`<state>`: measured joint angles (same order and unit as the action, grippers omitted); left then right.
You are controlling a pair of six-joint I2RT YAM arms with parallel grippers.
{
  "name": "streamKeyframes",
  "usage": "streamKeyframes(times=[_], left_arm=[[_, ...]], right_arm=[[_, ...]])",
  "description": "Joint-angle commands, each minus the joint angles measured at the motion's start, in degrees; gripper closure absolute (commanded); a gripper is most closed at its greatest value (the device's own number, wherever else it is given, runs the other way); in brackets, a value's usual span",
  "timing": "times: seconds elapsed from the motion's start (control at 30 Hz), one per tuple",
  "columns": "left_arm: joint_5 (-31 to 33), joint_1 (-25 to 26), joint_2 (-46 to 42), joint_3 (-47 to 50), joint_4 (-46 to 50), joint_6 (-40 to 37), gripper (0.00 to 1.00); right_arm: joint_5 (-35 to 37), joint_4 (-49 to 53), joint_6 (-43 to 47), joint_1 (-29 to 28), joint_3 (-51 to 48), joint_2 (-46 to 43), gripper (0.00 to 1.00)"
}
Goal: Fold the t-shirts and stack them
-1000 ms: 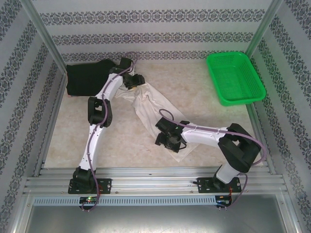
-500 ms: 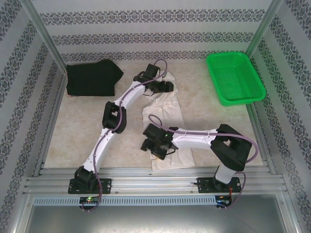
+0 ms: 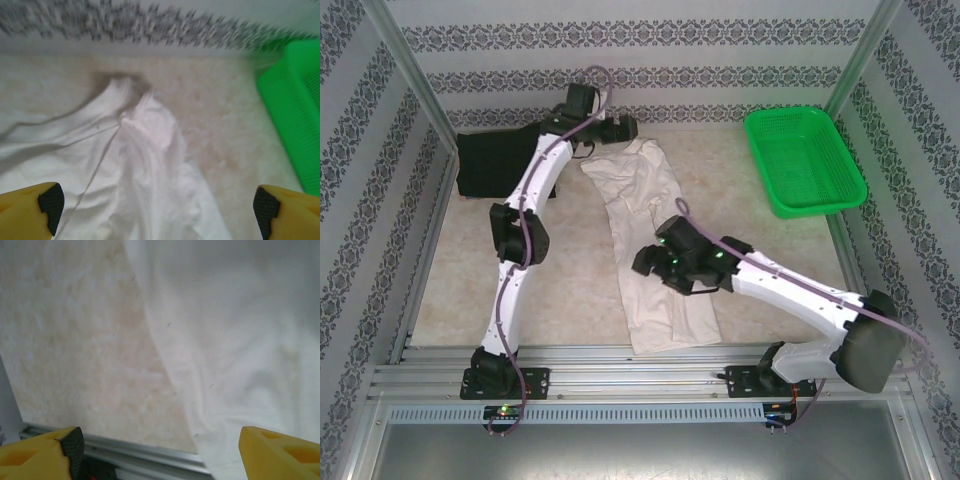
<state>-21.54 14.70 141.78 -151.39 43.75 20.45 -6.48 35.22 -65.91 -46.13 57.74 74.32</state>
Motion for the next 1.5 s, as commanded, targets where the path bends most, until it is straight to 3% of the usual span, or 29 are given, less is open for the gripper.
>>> streamKeyframes(times=[0.0,0.1,0.2,0.4,0.57,0.67,0.87,1.23,1.47], left_arm=[[3.1,1.6,-1.6,4.0,10.5,0.1,0.05],[5.8,2.7,-2.8,13.5,6.5,3.2,0.10],[9.6,3.9,-1.8,17.5,3.6,4.6,0.14],[19.6,6.5,4.3,14.0,3.3,4.4,0.17],[21.8,6.5,12.3,7.9,7.5,6.7,0.18],[21.3,6.5,15.0,6.6,5.7,7.5,0.18],[16.5,4.5,24.4,-6.3,3.8,8.2,0.16],[6.2,0.4,27.1,-7.2,-17.8,12.2,0.13],[-1.5,-0.1,25.1,-9.1,-23.9,13.9,0.02]], right_arm=[[-0.3,6.0,9.9,4.7,-3.1,-2.5,0.18],[-2.0,5.7,14.0,9.2,-4.9,-3.3,0.18],[-2.1,4.9,17.6,10.1,-6.0,-2.8,0.18],[-5.3,-3.7,15.5,9.2,-13.2,-2.6,0.19],[-5.6,-7.4,12.3,6.1,-16.5,-2.0,0.19],[-5.4,-7.6,9.9,3.6,-16.9,-0.8,0.19],[-6.2,-12.3,0.2,-0.1,-20.2,1.0,0.18],[-8.8,-18.5,-7.0,-4.0,-15.8,11.8,0.18],[-11.2,-20.0,-7.9,-6.4,-9.8,18.3,0.19]])
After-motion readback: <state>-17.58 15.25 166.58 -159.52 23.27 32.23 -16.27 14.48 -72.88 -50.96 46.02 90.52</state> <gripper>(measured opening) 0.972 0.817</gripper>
